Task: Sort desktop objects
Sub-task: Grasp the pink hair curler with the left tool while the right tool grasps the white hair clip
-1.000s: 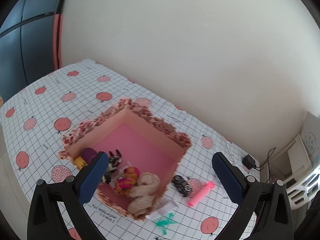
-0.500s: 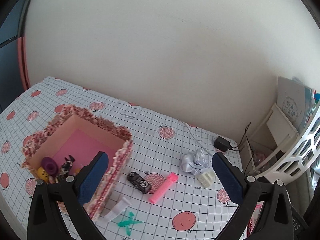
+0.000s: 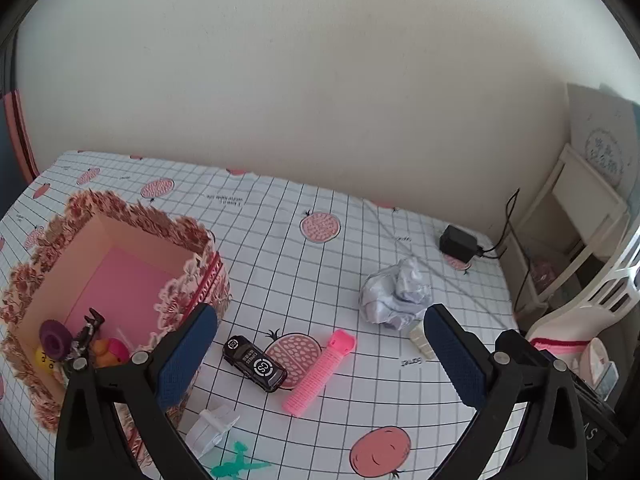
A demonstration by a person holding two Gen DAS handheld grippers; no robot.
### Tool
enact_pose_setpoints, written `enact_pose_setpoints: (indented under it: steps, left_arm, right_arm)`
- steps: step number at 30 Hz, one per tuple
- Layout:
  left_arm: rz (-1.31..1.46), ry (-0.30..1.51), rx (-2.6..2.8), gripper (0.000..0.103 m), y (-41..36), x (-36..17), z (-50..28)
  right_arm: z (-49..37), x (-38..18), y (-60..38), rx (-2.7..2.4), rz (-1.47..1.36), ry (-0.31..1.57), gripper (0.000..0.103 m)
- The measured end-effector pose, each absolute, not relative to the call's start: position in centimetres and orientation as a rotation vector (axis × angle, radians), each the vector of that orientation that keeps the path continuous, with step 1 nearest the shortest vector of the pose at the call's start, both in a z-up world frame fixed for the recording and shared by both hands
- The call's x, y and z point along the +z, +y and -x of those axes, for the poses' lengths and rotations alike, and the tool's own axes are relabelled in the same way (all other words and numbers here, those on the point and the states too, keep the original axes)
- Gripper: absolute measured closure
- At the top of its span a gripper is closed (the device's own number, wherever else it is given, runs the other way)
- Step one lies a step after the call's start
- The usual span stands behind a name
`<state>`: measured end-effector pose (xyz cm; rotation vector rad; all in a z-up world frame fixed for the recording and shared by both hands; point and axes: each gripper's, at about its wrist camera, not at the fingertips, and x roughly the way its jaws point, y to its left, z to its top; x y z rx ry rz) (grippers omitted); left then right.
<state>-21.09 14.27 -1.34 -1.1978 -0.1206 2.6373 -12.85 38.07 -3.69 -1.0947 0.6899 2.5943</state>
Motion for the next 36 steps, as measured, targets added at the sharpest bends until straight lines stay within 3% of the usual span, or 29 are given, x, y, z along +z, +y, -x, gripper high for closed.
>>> enact_pose_setpoints:
  steps: [14, 26, 36]
  left_arm:
    - [1.356, -0.092, 2.536, 0.000, 16.2, -9.1, 24.2]
    - [1.458, 0.068, 2.504, 0.001, 17.3, -12.5, 24.5]
    - [1.456, 0.225, 2.499, 0.019, 18.8, -13.7, 24.3]
  right_arm:
    - [16.4, -12.6, 41.2, 2.447, 1.209, 0.765, 0.000]
    - [17.9, -14.8, 40.5, 2.458, 1.216, 0.762, 0.000]
    - [18.5, -15.1, 40.2, 2.454, 1.181, 0.650, 0.003]
